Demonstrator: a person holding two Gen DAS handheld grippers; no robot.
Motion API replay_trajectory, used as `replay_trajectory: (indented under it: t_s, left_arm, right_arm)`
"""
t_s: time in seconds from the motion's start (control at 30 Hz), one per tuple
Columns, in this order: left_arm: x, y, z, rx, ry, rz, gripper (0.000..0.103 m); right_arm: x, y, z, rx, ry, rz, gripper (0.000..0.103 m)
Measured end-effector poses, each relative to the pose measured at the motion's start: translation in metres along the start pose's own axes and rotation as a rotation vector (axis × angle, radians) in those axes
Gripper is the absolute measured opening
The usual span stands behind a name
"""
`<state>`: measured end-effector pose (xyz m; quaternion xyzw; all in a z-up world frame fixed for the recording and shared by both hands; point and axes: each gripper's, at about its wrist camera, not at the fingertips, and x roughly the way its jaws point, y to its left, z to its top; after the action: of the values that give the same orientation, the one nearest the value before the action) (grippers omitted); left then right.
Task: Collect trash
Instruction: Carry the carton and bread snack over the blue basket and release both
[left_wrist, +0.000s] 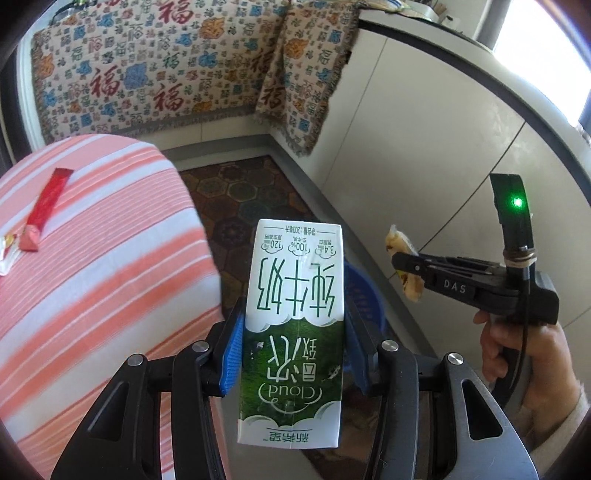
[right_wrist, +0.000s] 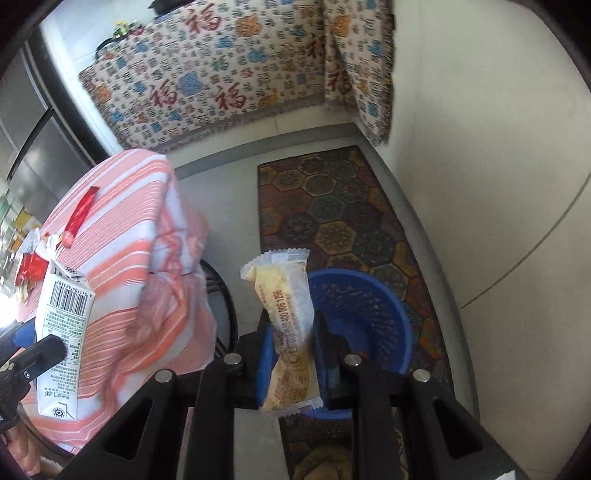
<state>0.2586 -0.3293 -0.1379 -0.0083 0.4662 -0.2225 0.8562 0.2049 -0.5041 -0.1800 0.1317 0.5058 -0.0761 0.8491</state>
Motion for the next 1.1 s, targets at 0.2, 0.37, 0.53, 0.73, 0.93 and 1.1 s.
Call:
replay_trajectory:
  t_s: [0.2,0.37,0.53,0.73,0.93,1.1]
  left_arm:
    - [0.045,-0.021,0.01,0.0,0.022,-0.037,0.049]
    - [0.078,-0.038,0.009,0.02,0.054,-0.047,0.049]
    - [0.102,-0.048,0.006,0.026,0.072,-0.057,0.049]
    - [0.129,-0.058,0.007,0.04,0.082,-0.069,0.05]
    - [0.145,-0.062,0.012,0.044,0.046,-0.059,0.089]
    - [0.111,-0.059,0.021,0.01,-0.012,-0.085,0.089]
  right_arm:
    - [0.02,-0.04,-0.012,0.078,0.007,0.05,0.02]
    - [0.029,-0.056,-0.012,0.082,0.019,0.042,0.02]
    - [0.033,-0.077,-0.008,0.125,0.019,0.047,0.02]
    - [0.042,-0.096,-0.003,0.194,0.03,0.072,0.022]
    - [0.044,-0.106,0.001,0.259,0.015,0.08,0.064]
    - [0.028,-0.102,0.007,0.221,-0.059,0.016,0.064]
